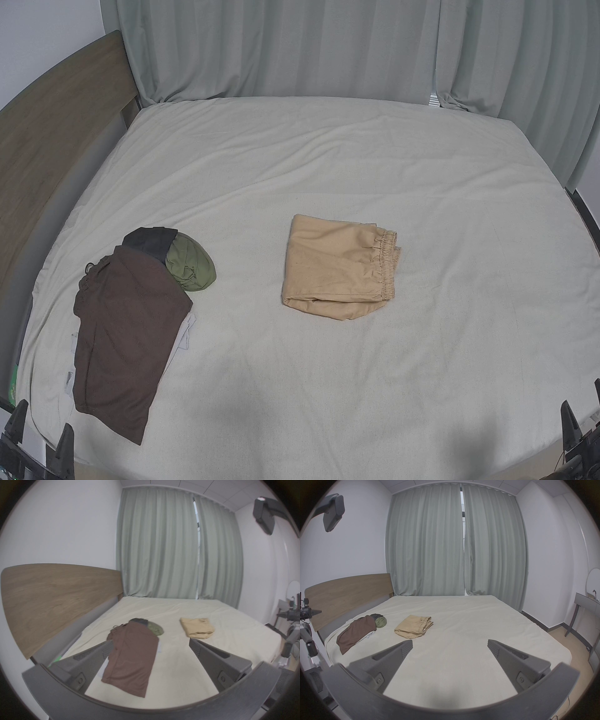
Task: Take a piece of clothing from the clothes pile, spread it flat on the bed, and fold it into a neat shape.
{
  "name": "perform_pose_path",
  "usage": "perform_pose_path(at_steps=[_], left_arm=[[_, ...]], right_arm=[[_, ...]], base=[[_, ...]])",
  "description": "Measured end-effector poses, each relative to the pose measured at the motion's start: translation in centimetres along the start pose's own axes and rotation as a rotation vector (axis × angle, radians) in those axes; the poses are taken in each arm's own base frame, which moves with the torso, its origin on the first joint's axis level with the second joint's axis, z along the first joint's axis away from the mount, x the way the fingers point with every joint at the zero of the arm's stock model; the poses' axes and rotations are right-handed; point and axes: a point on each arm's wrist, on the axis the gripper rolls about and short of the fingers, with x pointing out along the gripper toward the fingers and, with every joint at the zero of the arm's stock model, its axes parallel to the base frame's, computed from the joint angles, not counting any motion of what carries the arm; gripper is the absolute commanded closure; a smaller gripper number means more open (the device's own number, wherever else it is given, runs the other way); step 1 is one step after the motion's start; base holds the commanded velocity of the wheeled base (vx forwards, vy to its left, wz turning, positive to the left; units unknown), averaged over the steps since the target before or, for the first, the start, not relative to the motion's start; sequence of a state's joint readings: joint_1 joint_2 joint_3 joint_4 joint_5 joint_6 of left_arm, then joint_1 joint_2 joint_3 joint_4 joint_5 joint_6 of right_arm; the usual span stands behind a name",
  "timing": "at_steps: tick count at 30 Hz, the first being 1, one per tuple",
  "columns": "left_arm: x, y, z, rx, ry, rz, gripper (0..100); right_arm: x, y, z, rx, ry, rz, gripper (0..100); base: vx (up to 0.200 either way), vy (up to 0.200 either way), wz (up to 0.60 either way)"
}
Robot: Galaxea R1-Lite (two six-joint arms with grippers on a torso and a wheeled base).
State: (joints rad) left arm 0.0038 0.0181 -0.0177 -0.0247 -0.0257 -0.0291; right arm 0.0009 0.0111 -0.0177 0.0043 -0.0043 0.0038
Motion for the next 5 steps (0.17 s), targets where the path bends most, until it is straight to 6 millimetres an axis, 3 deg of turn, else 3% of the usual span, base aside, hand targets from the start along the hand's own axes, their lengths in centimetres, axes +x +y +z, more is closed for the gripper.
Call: perform_pose_path(at_steps=[5], left_arm=[[-0.03, 0.1, -0.19, 0.019, 0.014, 0.043, 0]], right_arm=[[0.0, 0.0, -0.02, 0.0, 0.001, -0.001, 0]], base=[[0.0, 0.0, 0.0]])
